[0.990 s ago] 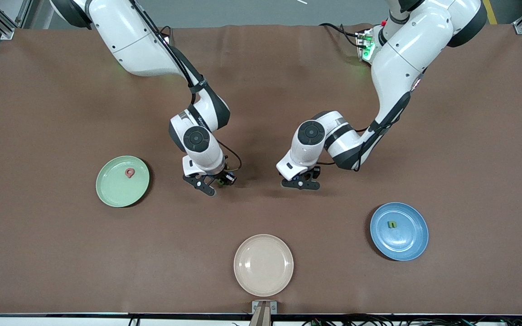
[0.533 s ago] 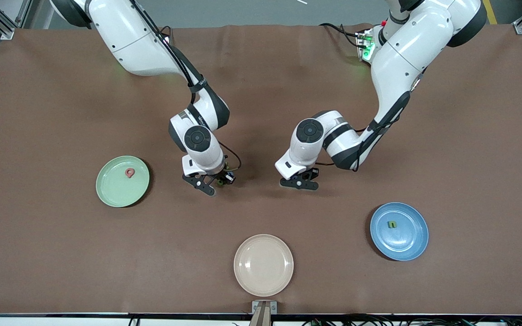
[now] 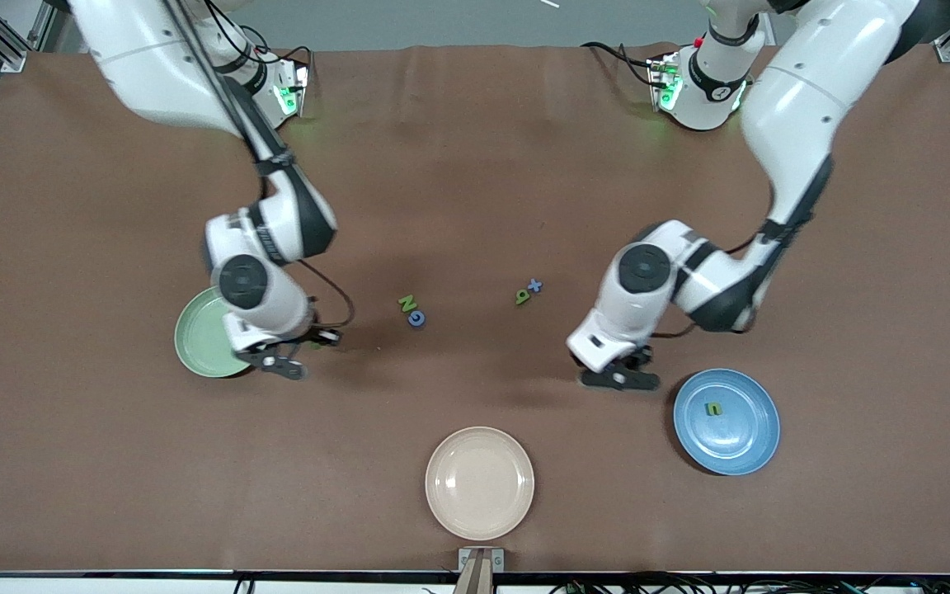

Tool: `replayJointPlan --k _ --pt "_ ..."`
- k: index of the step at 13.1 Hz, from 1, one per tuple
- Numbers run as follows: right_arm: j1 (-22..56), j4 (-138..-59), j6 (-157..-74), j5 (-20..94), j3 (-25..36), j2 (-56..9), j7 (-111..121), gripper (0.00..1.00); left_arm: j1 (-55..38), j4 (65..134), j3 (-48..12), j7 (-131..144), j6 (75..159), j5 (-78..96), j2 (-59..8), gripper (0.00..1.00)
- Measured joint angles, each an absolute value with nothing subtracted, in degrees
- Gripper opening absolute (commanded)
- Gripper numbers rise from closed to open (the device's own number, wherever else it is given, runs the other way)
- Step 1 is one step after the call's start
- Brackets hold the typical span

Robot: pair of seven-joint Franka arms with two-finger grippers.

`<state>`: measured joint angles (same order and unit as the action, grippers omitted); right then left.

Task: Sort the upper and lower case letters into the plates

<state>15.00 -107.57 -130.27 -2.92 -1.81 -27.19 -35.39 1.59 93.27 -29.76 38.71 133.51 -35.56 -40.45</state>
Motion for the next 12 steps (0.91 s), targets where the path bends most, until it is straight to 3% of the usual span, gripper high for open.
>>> replayJointPlan --k 3,4,5,6,7,8,9,10,12 --pt "7.72 -114.82 -133.41 -2.92 -1.79 -23.24 -22.34 0.00 9.15 92.32 -29.52 28.97 132.90 -35.56 -40.49 0.11" --pt "5.67 -116.87 -135.83 -2.93 -1.79 -23.03 -18.93 0.00 11.56 92.30 -29.46 26.08 132.89 -35.56 -40.78 0.23" --pt "3.87 -118.90 -138.87 -2.92 -1.80 -23.10 -16.13 0.00 13.77 92.29 -29.38 23.44 132.88 -35.56 -41.26 0.52" --pt "2.40 -121.04 -142.01 -2.93 -1.80 -23.17 -14.07 0.00 16.05 92.26 -29.34 21.07 132.91 -35.56 -42.05 0.99" --pt "1.72 -122.59 -144.28 -2.93 -1.81 -23.23 -13.10 0.04 17.77 92.25 -29.33 19.66 133.17 -35.56 -42.91 1.00" --pt "1.59 -123.63 -145.72 -2.93 -1.85 -23.35 -12.84 0.17 18.98 92.20 -29.38 19.03 133.76 -35.56 -43.60 1.00" --pt "1.60 -124.14 -146.33 -2.93 -2.08 -23.53 -12.84 0.76 19.54 92.16 -29.61 18.96 134.12 -35.56 -43.96 1.00" --pt "1.61 -124.25 -146.55 -2.93 -2.36 -23.73 -12.84 1.00 19.58 92.13 -30.10 19.04 134.23 -35.55 -43.98 1.00" --pt "1.63 -124.19 -146.59 -2.93 -2.68 -23.78 -12.85 1.00 19.31 92.11 -33.28 21.32 133.75 -35.53 -43.84 1.00"
